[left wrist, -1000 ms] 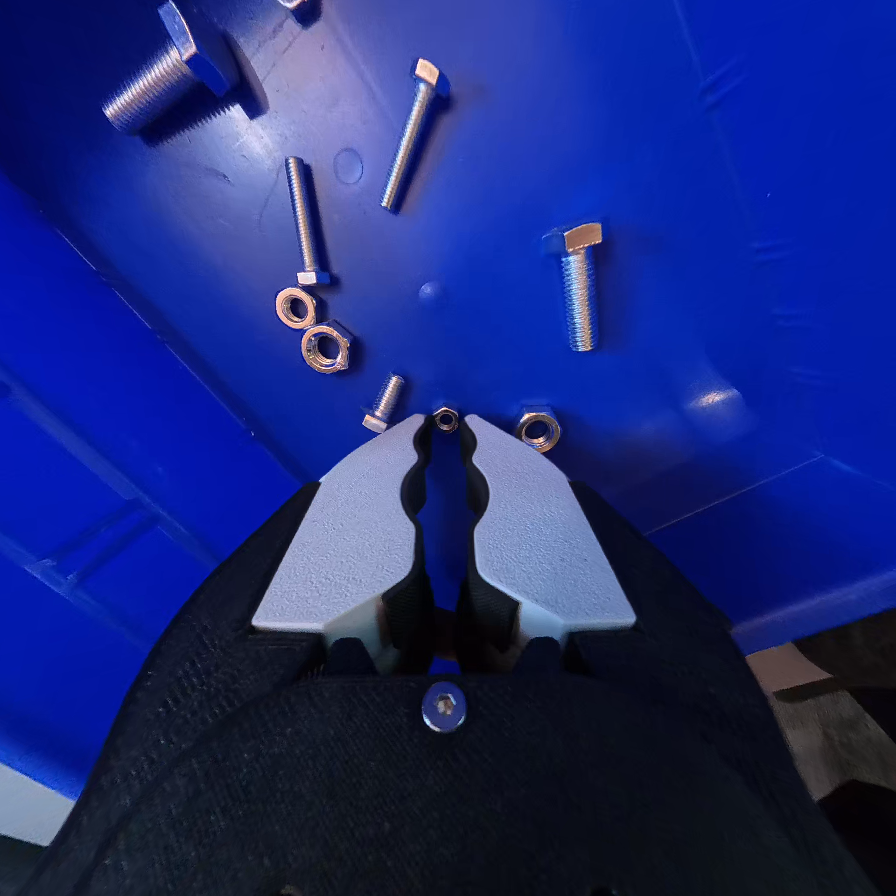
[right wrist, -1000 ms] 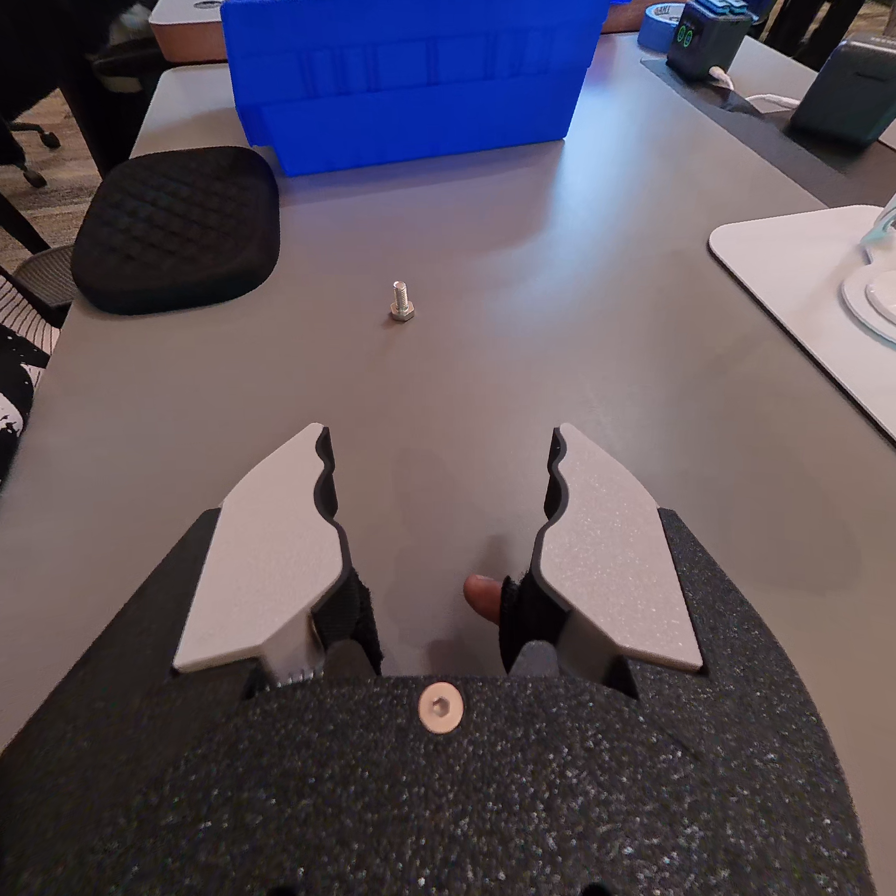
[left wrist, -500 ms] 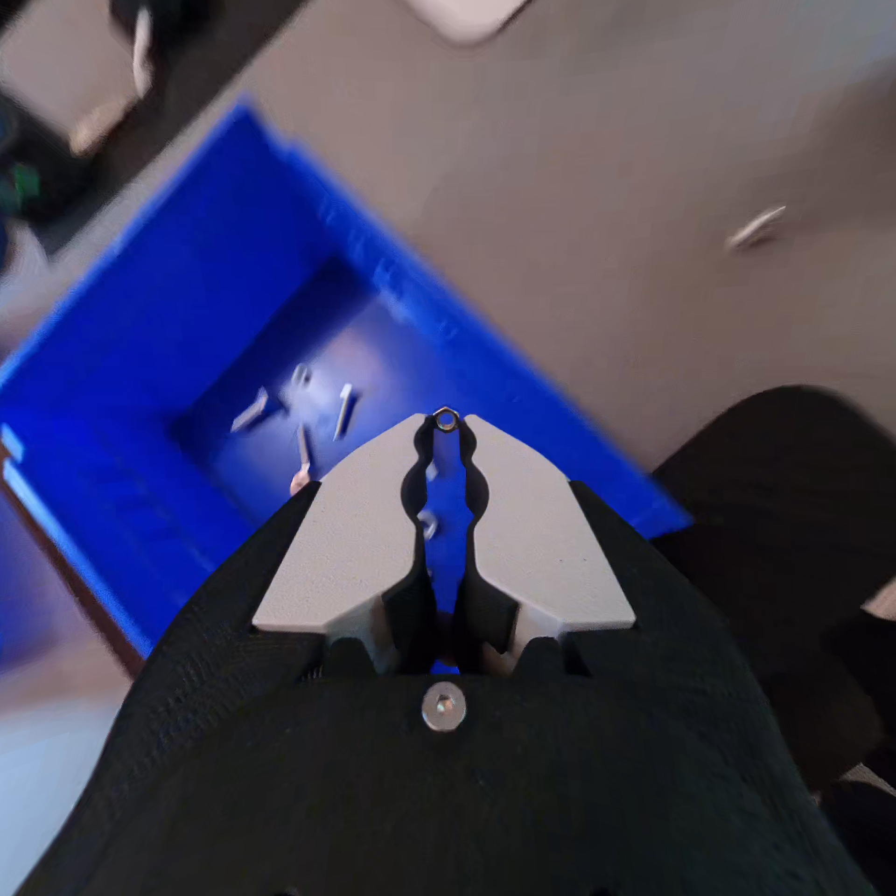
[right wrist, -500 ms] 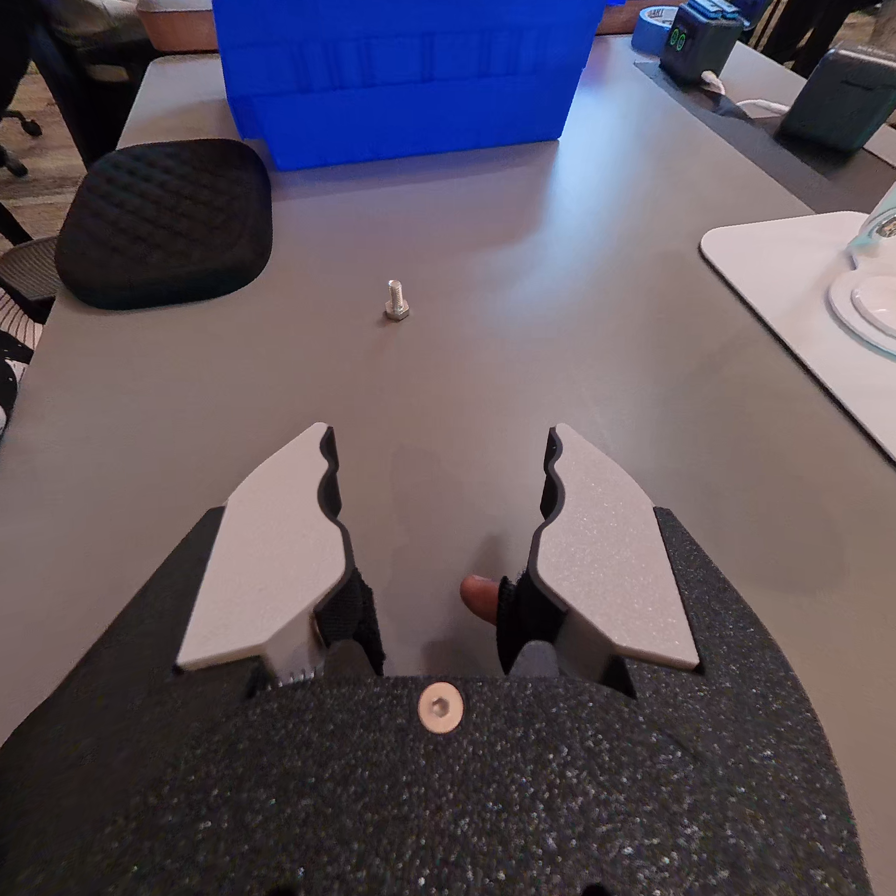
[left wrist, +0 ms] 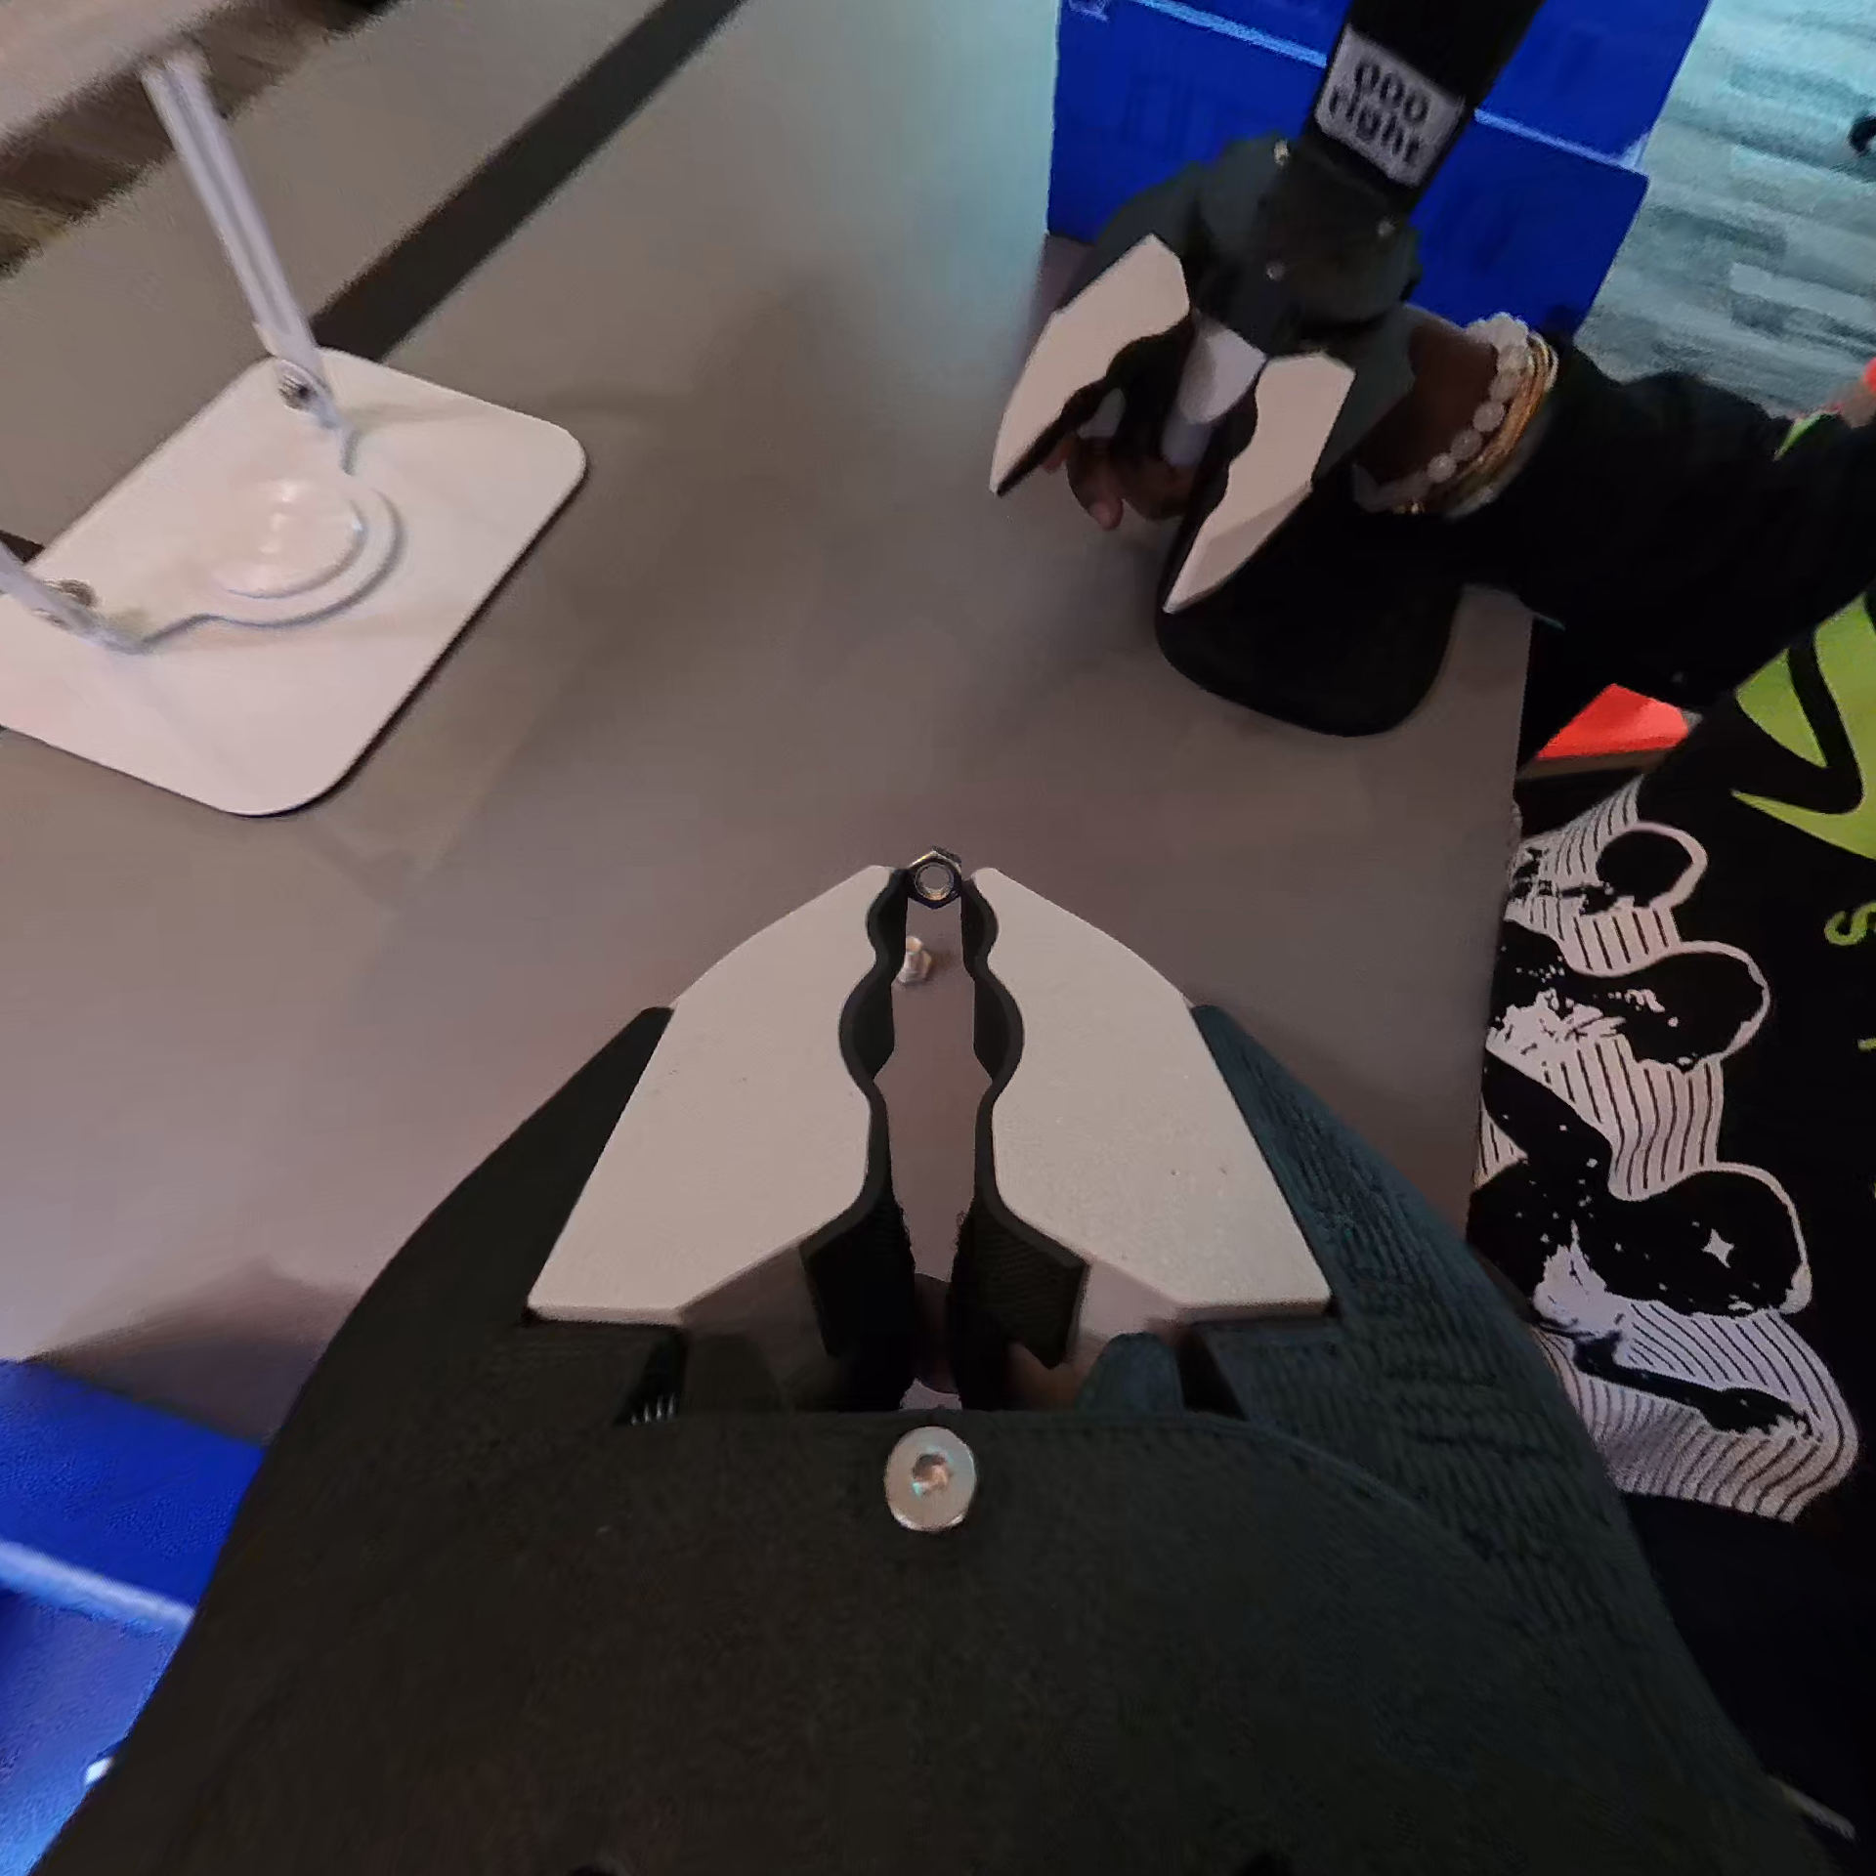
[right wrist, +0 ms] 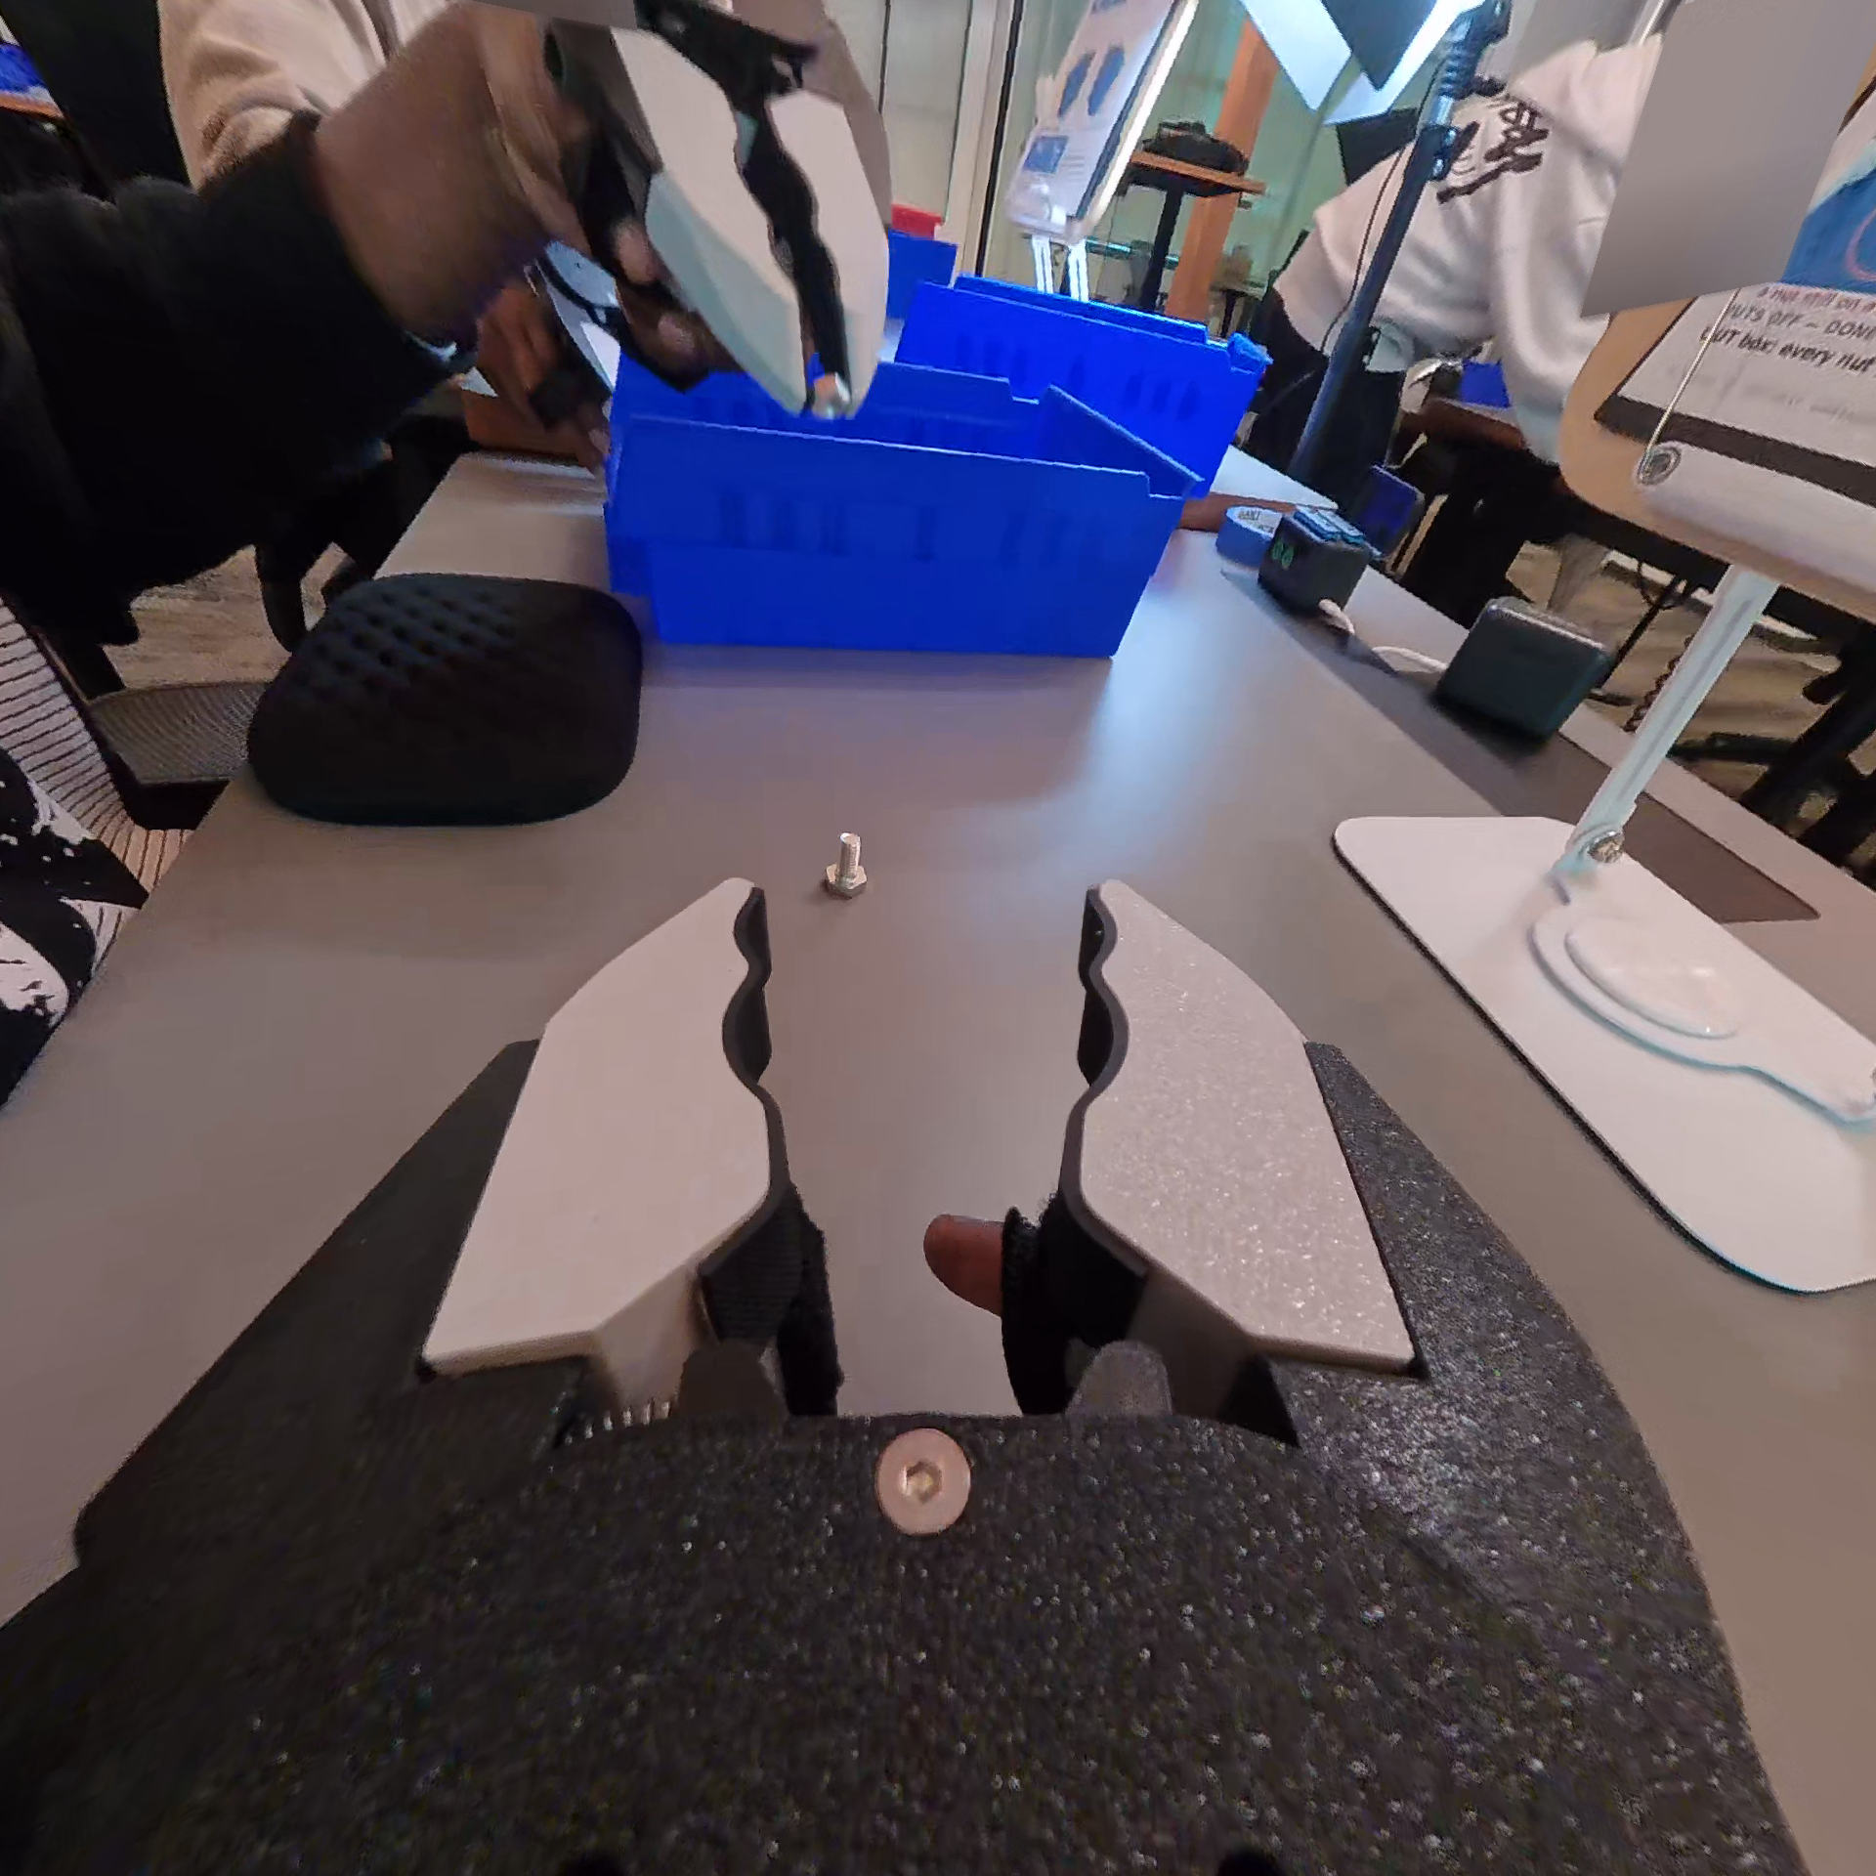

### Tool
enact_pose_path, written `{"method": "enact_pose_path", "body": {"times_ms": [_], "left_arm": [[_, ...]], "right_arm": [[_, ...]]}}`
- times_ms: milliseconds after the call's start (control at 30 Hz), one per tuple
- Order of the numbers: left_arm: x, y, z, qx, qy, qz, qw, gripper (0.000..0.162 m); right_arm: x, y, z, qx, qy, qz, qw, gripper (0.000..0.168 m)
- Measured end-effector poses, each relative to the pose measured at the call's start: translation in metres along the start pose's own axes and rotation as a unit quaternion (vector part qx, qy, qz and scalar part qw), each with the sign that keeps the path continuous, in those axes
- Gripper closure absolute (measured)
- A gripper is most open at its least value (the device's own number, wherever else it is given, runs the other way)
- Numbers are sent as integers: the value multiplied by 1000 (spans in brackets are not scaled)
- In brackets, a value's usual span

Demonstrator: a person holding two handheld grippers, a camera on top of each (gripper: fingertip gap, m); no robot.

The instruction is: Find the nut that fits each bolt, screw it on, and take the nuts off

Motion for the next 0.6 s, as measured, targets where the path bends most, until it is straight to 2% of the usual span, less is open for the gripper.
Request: {"method": "enact_pose_path", "body": {"times_ms": [233,400,600], "left_arm": [[22,14,11,5,-32,17,999,152],[59,48,2,-44,22,111,993,152],[88,70,-11,-106,69,205,971,152]], "right_arm": [[1,-6,-2,-15,-2,-14,1000,116],[5,-15,-26,-57,64,-9,996,130],[6,-36,-50,-100,139,-35,985,136]]}}
Point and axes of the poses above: each gripper's, where its closed fingertips meet, x out along the fingers, z out of its underside, y = z × x across the jaws, the point moved 3 cm from there along -x, back along the fingers, and after that the axes turned 12 degrees about -x, right-handed, at the moved point
